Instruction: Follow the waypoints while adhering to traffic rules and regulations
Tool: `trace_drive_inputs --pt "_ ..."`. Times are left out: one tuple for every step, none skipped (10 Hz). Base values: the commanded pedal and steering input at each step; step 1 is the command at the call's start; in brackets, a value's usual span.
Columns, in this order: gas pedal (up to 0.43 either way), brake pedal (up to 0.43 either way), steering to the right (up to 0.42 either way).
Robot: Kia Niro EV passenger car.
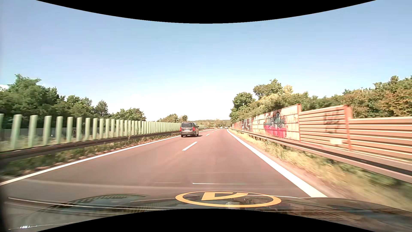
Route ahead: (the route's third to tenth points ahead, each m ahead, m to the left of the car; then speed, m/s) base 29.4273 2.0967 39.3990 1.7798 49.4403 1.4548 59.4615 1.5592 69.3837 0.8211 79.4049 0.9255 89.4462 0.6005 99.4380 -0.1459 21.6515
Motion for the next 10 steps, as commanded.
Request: trace_drive_inputs --pt "0.268 0.0 0.001" --pt "0.28 0.0 0.001" --pt "0.28 0.0 0.001" --pt "0.28 0.0 0.001" --pt "0.28 0.0 0.001" --pt "0.28 0.0 0.001" --pt "0.28 0.0 0.001" --pt "0.28 0.0 0.001" --pt "0.28 0.0 0.001" --pt "0.28 0.0 0.001"
